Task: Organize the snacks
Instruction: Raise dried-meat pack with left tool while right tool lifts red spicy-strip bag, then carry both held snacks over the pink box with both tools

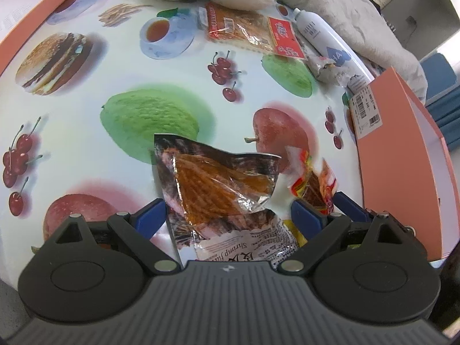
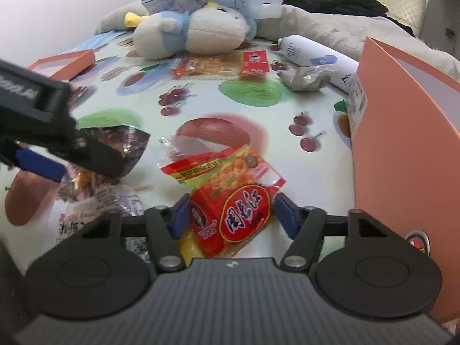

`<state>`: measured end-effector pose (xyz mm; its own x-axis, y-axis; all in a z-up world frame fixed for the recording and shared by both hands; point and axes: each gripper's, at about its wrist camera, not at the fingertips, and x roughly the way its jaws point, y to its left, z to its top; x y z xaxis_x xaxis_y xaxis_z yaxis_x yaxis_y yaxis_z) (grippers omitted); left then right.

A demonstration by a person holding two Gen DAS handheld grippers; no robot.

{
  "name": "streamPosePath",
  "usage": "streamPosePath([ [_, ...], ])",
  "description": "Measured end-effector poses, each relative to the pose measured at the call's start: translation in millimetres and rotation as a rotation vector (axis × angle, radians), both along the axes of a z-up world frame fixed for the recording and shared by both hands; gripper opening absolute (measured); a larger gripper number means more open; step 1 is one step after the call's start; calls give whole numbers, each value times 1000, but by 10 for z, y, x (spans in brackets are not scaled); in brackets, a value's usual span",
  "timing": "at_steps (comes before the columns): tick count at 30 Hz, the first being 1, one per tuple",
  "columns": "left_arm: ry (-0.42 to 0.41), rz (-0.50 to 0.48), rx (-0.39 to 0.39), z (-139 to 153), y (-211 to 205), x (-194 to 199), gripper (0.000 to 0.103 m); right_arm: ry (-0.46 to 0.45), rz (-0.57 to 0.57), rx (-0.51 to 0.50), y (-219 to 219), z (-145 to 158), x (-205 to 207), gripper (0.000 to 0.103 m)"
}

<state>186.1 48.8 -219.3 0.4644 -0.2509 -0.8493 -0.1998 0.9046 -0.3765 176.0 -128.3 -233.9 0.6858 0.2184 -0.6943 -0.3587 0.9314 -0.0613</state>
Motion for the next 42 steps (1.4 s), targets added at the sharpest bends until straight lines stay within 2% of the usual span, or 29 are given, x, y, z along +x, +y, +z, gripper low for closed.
streamPosePath([
  [1, 0, -6, 5, 3, -30, 13, 96, -6, 4, -10, 20, 3, -15, 56],
  [2, -1, -11, 6, 2, -48, 23, 96, -12, 19, -14, 40, 10, -30, 43],
  [4, 0, -21, 26, -3, -105, 37, 96, -29, 40, -49, 117, 34, -71, 28],
  [6, 0, -29, 49, -3, -147, 43, 96, -43, 39, -87, 165, 44, -108, 24],
  [10, -3, -34, 58, -11, -190, 44, 96, -48, 16, -69, 93, 93, -136, 18],
  [15, -5, -19, 77, -21, -240, 88, 96, -32, -42, -8, -59, 208, -116, 16],
  [19, -17, -9, 120, -35, -320, 130, 94, -16, -68, 36, -143, 274, -114, 15],
  [23, -17, -24, 174, -15, -395, 144, 84, 1, -82, 84, -209, 357, -138, 14],
  [25, -25, -40, 173, 16, -411, 138, 72, -1, -82, 90, -218, 394, -163, 14],
  [30, -21, -72, 194, 76, -444, 115, 61, 22, -103, 132, -301, 474, -164, 14],
  [37, -20, -67, 173, 195, -376, 17, 56, 37, -121, 181, -392, 582, -204, 13],
  [42, -37, -57, 162, 387, -305, -36, 56, 30, -119, 211, -430, 712, -232, 13],
])
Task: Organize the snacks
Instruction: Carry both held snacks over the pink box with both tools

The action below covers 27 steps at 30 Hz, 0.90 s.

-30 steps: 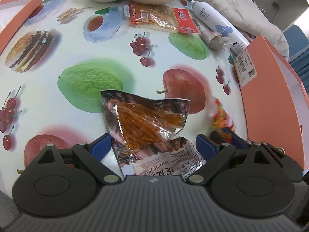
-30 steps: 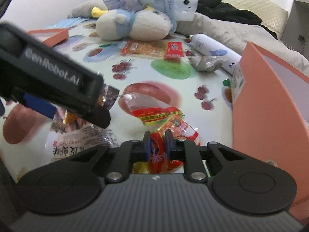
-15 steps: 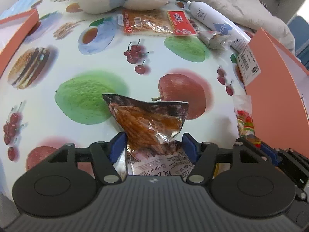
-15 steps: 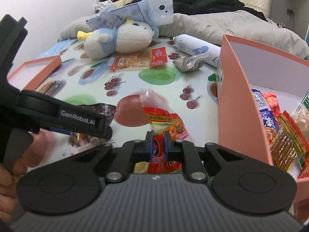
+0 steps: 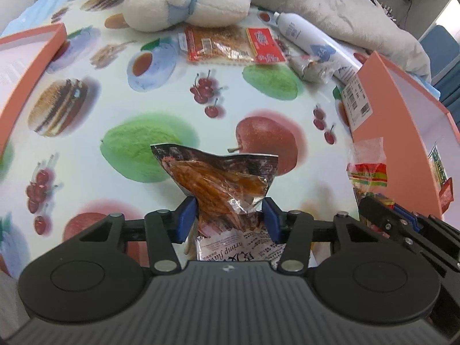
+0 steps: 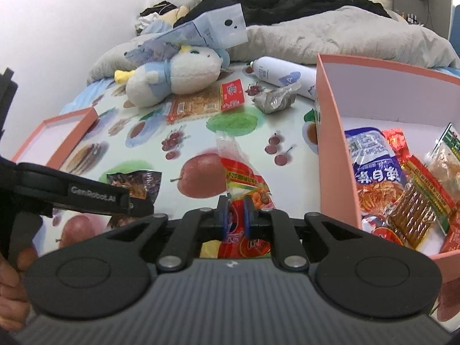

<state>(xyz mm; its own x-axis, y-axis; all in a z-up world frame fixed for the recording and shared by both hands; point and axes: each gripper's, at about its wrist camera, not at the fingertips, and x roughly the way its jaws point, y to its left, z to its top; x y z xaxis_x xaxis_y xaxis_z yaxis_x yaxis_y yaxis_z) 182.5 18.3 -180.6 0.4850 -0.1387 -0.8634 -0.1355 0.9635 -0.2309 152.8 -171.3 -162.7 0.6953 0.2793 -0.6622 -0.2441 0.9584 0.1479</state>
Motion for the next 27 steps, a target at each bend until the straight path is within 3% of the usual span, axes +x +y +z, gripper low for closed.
streamPosePath([
  [12, -105, -37, 9, 769, -29, 25, 56, -54, 22, 88, -66, 535, -35, 13],
  [27, -280, -137, -4, 1742, -418, 233, 56, -215, -8, 56, -391, 1302, 102, 13],
])
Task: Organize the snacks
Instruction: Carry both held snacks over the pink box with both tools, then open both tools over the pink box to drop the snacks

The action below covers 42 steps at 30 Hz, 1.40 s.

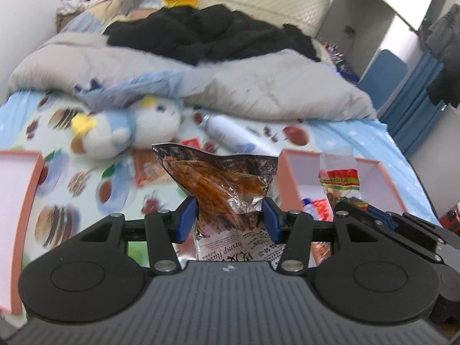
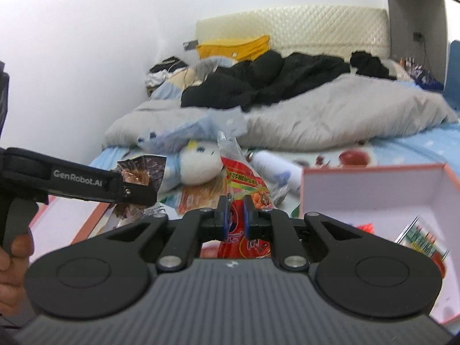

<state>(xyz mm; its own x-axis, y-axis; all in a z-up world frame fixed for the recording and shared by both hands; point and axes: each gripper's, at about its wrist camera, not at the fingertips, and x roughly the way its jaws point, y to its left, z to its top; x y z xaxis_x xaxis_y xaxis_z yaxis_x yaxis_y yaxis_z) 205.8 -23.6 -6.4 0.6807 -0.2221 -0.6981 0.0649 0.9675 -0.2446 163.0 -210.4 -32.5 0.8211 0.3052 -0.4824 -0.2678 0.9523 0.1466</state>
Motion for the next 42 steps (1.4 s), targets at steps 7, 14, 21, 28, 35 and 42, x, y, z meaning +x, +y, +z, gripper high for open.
streamPosePath([
  [7, -67, -72, -7, 334, -373, 155, 56, -50, -58, -31, -283, 244, 85, 13],
  [14, -87, -159, -10, 501, -854, 391, 56, -49, -120, -55, -646, 333, 217, 14],
  [21, -10, -250, -26, 259, -1377, 700, 56, 73, -191, -93, -1047, 89, 389, 14],
  [28, 137, -344, -7, -264, -1826, 1064, 56, 259, -209, -141, -1388, -378, 586, 14],
  [35, 244, -384, 42, -697, -2100, 1221, 56, 408, -251, -112, -1657, -812, 642, 14],
  [42, 247, -404, 66, -792, -2205, 1208, 81, 411, -290, -44, -1708, -969, 516, 36],
])
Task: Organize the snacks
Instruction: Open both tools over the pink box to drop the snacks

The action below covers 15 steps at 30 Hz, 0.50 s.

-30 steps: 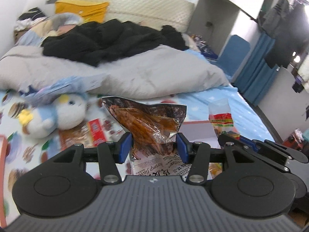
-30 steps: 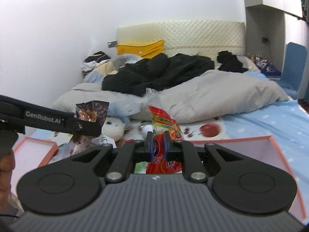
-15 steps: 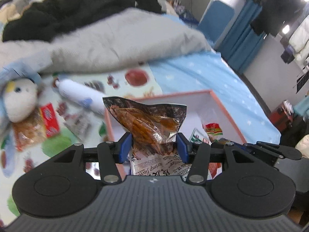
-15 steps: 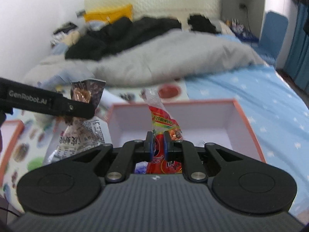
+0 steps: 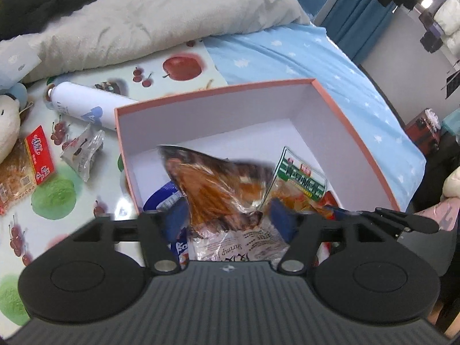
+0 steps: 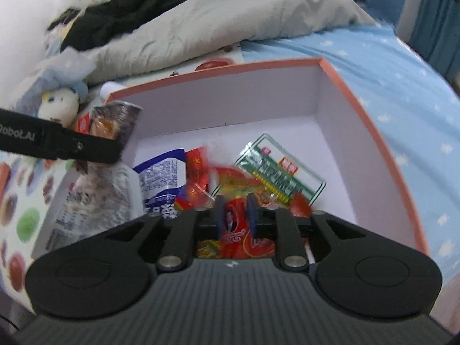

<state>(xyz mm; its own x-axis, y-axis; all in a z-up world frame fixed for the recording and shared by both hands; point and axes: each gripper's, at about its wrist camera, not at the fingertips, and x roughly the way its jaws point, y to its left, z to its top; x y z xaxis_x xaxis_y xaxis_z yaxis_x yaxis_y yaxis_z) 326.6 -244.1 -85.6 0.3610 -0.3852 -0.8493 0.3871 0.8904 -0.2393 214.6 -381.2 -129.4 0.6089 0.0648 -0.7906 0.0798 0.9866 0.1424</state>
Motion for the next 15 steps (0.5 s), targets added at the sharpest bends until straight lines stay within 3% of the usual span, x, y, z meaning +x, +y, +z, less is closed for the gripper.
streamPosePath([
  [1, -10, 2, 1, 9, 10, -20, 81, 1, 3, -6, 6, -9, 10, 50],
  [2, -16, 2, -2, 37, 17, -45, 81, -6, 9, -22, 31, -17, -16, 58],
  [15, -161, 42, -55, 542, 204, -276, 81, -165, -5, -42, 38, 523, -189, 58],
])
